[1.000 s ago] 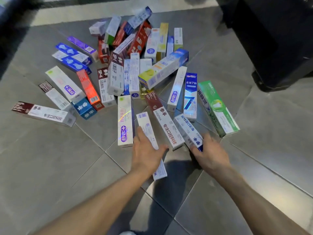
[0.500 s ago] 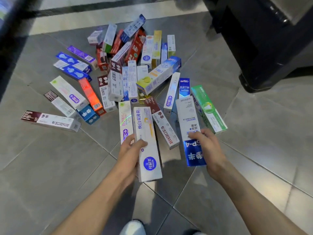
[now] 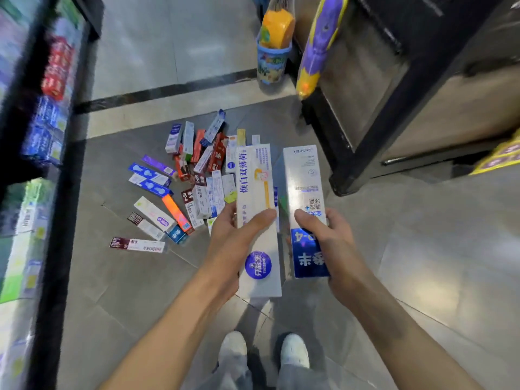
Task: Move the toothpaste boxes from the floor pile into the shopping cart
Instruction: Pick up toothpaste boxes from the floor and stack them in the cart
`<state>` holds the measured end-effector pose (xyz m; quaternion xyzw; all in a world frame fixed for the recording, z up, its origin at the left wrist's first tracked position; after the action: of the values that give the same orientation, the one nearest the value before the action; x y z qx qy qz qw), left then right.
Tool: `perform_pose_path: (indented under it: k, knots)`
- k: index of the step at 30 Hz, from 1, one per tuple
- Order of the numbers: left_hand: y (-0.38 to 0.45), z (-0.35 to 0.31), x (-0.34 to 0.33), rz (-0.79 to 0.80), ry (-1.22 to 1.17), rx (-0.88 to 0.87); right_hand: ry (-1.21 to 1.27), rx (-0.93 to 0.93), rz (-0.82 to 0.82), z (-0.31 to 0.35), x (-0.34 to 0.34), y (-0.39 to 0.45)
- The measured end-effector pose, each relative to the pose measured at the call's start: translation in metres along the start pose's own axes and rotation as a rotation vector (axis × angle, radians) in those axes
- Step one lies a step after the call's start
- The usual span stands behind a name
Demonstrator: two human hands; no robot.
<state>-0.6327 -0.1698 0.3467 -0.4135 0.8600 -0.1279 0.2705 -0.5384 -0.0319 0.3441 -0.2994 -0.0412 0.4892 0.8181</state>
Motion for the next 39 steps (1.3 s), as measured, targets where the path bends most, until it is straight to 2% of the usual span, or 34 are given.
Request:
perform_pose_path:
  k: [1, 9, 12, 17, 22, 28, 33, 39]
  knots:
    - [-0.021, -0.037, -0.027, 0.026, 0.025, -0.002, 0.001, 0.016, -0.007, 0.042, -0.002, -0.029]
    - [-0.141, -0.201, -0.170, 0.108, 0.105, -0.006, 0.003, 0.160, -0.048, 0.230, -0.009, -0.197]
    - [-0.177, -0.241, -0.212, 0.167, 0.097, -0.012, 0.010, 0.215, -0.102, 0.271, -0.007, -0.253]
    - [-0.220, -0.276, -0.260, 0.285, 0.140, -0.037, 0.049, 0.309, -0.244, 0.300, 0.001, -0.328]
    - [-0.239, -0.290, -0.298, 0.501, 0.211, -0.032, 0.082, 0.398, -0.451, 0.297, 0.002, -0.393]
    - [-0.286, -0.276, -0.337, 0.890, 0.315, 0.083, 0.202, 0.441, -0.784, 0.256, -0.011, -0.486]
    - [-0.359, -0.229, -0.366, 1.177, 0.369, 0.211, 0.298, 0.456, -1.068, 0.196, -0.031, -0.582]
    - [-0.486, -0.139, -0.393, 1.494, 0.496, 0.366, 0.418, 0.553, -1.411, 0.110, -0.069, -0.714]
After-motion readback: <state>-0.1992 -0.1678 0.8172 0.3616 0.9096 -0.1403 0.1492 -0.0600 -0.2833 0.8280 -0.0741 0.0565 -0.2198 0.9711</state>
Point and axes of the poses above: each hand's wrist, its own y-axis towards the middle knuckle, its own x-axis out of the back of the hand, z = x × y, the point moved 6 cm from there along y, towards the middle knuckle, and after that the axes turned 13 degrees about z, right-handed, at the moved point
